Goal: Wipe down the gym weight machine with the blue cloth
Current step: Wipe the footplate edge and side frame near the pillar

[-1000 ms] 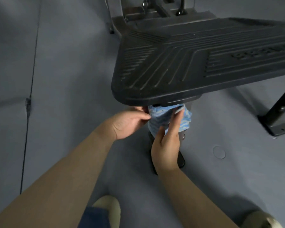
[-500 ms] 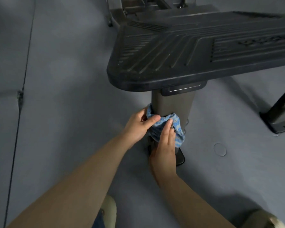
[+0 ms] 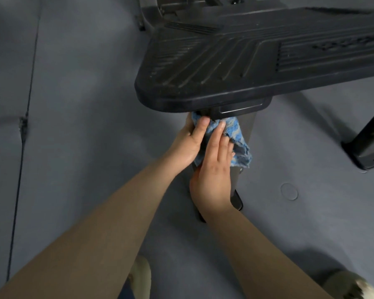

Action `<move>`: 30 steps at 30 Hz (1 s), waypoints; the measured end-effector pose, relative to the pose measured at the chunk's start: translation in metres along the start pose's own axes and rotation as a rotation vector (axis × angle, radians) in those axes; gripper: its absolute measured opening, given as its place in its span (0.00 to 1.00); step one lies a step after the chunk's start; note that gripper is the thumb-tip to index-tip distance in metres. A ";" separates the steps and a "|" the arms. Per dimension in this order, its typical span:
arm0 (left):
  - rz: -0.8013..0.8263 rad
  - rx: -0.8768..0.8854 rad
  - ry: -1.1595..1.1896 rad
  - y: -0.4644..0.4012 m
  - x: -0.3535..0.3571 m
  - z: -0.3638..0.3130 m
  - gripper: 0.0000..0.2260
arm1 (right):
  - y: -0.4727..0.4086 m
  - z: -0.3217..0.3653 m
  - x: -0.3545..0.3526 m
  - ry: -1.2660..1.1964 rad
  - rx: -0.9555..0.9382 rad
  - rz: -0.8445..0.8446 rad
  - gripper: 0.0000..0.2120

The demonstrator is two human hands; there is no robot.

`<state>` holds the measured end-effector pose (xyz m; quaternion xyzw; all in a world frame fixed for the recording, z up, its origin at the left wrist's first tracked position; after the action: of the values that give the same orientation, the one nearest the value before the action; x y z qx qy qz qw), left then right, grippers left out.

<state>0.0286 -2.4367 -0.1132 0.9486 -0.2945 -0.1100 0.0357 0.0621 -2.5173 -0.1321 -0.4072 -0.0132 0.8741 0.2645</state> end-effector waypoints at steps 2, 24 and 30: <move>0.033 -0.036 -0.056 -0.001 0.006 0.009 0.22 | 0.001 -0.003 0.005 -0.030 0.062 0.064 0.36; -0.238 -0.079 -0.224 0.051 0.016 0.062 0.16 | 0.070 -0.041 0.039 0.002 0.129 0.448 0.37; -0.233 -0.226 -0.107 0.045 0.021 0.086 0.14 | 0.076 -0.050 0.040 -0.106 0.243 0.490 0.40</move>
<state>0.0010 -2.4856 -0.1949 0.9591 -0.1698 -0.1960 0.1135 0.0427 -2.5730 -0.2119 -0.3171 0.1767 0.9273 0.0911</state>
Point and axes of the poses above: each hand's wrist, its own y-axis away from the middle knuckle, its own x-axis out of the palm, z = x × y, the point moved 5 cm from there along -y, towards the middle knuckle, and after that the axes turned 6 degrees about z, right-handed, at the moved point
